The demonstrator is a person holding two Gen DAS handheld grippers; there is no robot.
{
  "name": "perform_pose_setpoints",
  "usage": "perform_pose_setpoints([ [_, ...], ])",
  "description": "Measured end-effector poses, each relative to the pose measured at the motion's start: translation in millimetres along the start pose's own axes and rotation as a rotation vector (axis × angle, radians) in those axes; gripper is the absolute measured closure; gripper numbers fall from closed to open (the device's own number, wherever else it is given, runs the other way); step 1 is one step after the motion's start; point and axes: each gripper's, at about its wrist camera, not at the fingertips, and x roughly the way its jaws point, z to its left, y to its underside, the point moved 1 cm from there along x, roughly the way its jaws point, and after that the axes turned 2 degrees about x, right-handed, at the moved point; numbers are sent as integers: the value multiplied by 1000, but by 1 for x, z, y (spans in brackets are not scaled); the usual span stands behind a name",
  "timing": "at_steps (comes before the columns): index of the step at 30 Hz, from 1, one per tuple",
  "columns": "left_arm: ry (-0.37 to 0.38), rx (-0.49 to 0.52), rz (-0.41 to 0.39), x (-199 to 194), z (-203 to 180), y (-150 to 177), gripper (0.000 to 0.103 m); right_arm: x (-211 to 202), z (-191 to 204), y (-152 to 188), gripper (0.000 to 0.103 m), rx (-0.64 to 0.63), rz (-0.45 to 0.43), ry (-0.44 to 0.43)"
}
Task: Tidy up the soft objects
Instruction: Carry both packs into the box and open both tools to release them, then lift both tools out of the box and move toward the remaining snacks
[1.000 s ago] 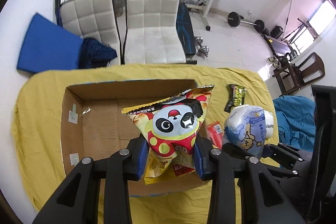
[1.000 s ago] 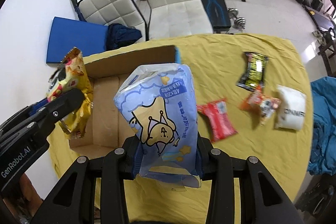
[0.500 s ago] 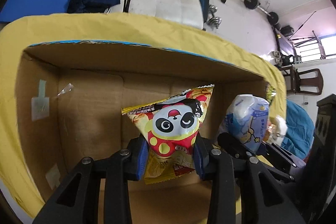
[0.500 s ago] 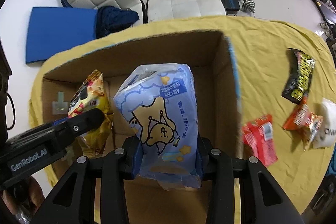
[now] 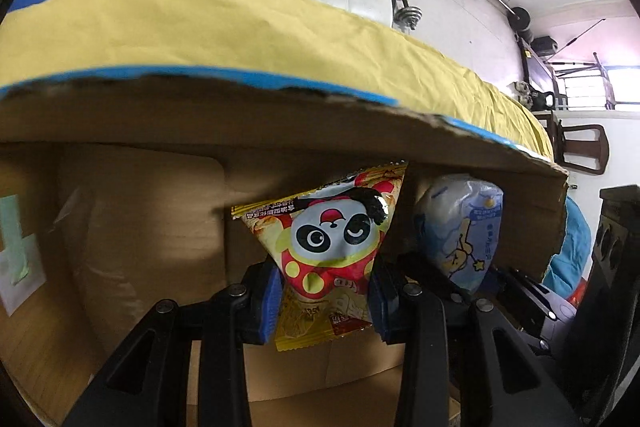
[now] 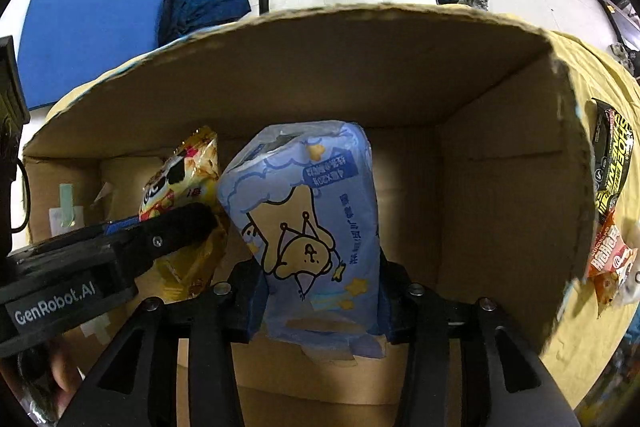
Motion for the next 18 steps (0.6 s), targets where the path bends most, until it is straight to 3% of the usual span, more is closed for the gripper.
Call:
perform_pose_setpoints([
  [6,-11,-20,10,1,3,1,68,7,3,-4,46,-3,9,-2],
  [11,-84,16,-8,-9,-8,5,64,6,9,-3,41,-15,7,6],
  [17,-186,64,-55,-30,-17,16,44,-4,11,1,39,-27,3,10],
  [18,-200,70,-66,-35,-18,19,37,-8,11,2,39,-30,1,10],
])
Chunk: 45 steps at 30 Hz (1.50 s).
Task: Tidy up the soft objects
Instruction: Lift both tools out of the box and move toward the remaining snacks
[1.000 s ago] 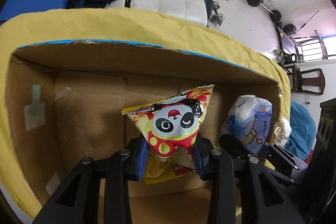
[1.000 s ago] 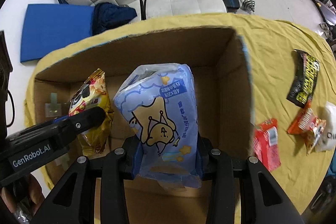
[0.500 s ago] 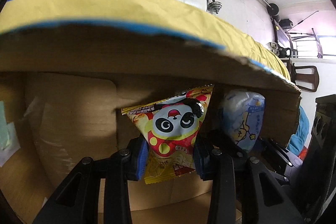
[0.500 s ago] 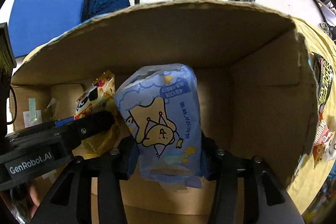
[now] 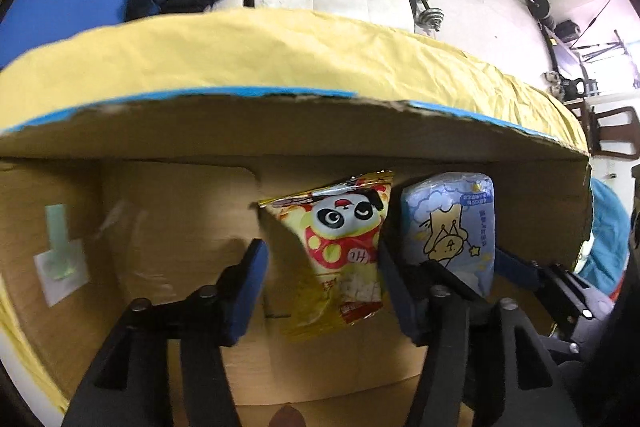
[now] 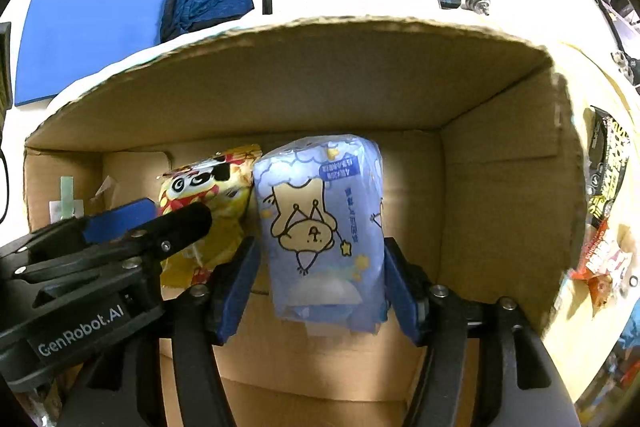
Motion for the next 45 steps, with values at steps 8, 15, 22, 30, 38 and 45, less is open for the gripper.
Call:
perform_pose_setpoints([
  [8,-58,29,-65,-31,-7,34,16,-26,0,21,18,-15,-19,16],
  [15,-97,26,-121,-50,-8,57,5,-46,1,43,3,-40,-52,58],
  [22,-102,10,-190,-75,0,77,1,-60,7,66,0,-47,-83,65],
  [30,-125,38,-270,-105,-5,98,0,-107,11,105,0,-55,-159,62],
  [38,-131,57,-336,-144,-21,134,0,-159,6,143,0,-57,-222,24],
  [45,-136,50,-377,-170,-38,157,0,-191,-1,168,0,-78,-259,-20],
])
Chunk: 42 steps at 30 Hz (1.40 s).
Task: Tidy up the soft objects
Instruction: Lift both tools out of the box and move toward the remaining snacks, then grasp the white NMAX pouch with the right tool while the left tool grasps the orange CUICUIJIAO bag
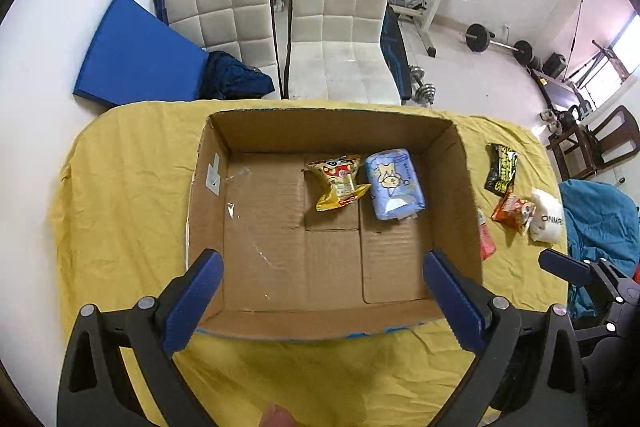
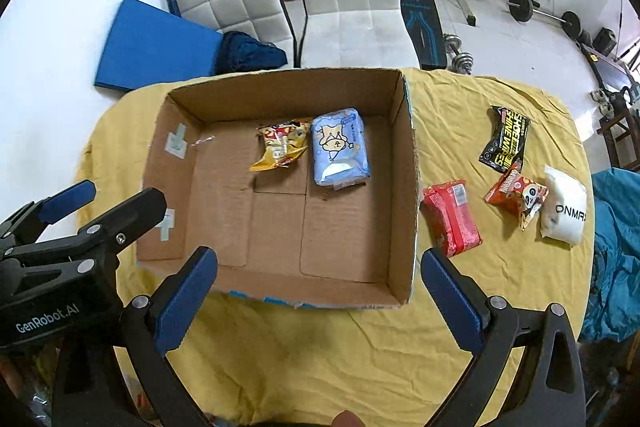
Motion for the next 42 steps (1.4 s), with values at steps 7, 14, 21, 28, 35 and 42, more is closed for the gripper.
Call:
perform_pose_setpoints([
  [7,-24,12,-20,-19,-32,1,0,-24,-25,7,0,7,-20,-54],
  [14,-23,36,-21,-22,-93,-12,0,-42,-99,2,0,71,-37,-53],
  [21,41,109,27,8,-182,-29,0,-54,-220,0,0,197,-40,50],
  [28,98,164,138,73,-265,-46,0,-37,-351,-5,0,323,14,152],
  [35,170,127,372,178,-325,-55,0,16,-429,-15,0,401,89,164],
  [42,258,-156,585,268,-322,-59,4,69,-469,-22,0,492,141,130],
])
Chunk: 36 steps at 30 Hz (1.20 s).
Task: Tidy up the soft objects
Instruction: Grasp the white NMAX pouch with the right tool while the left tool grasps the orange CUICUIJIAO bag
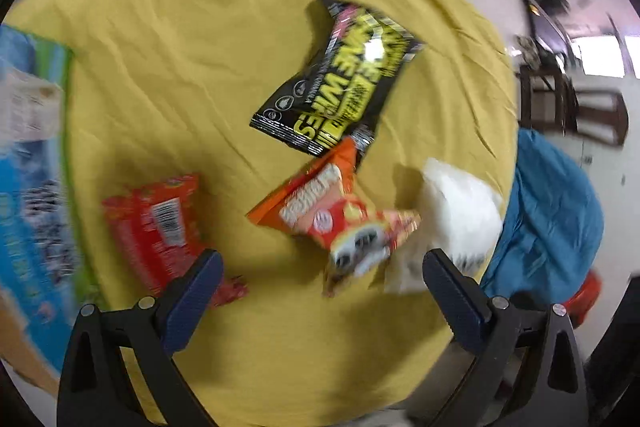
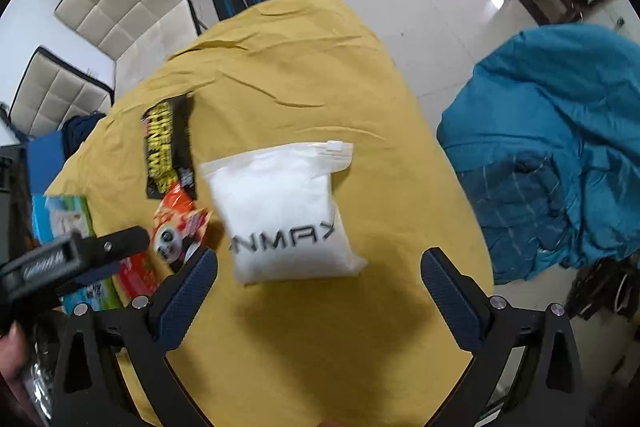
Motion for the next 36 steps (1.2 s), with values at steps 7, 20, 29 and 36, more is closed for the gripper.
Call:
perform_pose_setpoints([
  [7,28,-139,87,33,13,-18,23,38,2,-22,0,26,45,-32],
  [20,-287,297,-36,34,-35,21,53,97,35,-27,0,-43,221,-45],
  [29,-254,241,3,56,-32,31,43,109,34,-11,20,-74,259,-5],
  [36,-245,186,9,69,-10,33,39,109,27,-7,20,-75,256,15],
])
